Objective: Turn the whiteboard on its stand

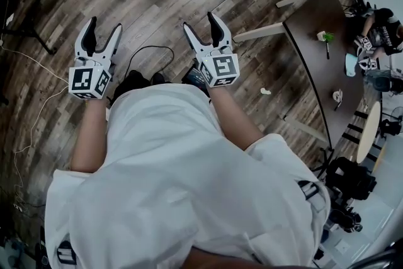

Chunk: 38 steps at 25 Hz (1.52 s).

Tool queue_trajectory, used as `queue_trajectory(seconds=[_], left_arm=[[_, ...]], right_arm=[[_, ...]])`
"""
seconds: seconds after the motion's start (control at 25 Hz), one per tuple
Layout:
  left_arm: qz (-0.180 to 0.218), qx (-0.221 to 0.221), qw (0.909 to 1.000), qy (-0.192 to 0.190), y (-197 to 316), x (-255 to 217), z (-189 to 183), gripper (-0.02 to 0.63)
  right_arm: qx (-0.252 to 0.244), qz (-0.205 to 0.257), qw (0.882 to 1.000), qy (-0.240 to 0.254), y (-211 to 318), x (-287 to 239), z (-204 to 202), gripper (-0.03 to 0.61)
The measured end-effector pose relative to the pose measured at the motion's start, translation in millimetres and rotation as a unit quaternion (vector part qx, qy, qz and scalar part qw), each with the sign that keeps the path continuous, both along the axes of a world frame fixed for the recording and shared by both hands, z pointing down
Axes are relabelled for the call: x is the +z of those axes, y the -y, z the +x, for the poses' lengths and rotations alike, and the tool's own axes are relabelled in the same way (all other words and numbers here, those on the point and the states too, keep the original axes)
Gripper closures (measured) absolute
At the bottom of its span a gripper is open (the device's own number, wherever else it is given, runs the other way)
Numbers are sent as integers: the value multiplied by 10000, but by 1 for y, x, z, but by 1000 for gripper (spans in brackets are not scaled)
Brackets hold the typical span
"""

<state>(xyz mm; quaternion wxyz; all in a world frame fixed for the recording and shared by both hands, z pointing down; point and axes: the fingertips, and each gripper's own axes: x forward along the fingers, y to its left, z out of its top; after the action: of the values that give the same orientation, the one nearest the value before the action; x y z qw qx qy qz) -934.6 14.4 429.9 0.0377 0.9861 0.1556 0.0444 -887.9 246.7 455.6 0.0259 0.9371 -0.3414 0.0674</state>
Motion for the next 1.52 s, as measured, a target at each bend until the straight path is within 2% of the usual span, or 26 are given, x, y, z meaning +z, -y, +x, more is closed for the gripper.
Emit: queue_trajectory(seconds=[0.2,0.52,0.8,1.16,1.52], left_arm=[[-43,-59,9999,151,8,15,16,302],[-159,36,9997,168,30,34,101,302],[-269,-88,9995,134,75,35,208,303],[-276,2,9995,181,128,35,317,302],[-283,53,9995,116,129,40,410,303]], right_arm=[[176,46,9998,69,-11,7,22,287],[287,-17,9995,128,7,16,92,308],[114,-254,9995,176,47,12,194,308],[-94,-136,9999,41,125,-3,316,307],[-71,-88,9996,-245,117,-20,424,314]])
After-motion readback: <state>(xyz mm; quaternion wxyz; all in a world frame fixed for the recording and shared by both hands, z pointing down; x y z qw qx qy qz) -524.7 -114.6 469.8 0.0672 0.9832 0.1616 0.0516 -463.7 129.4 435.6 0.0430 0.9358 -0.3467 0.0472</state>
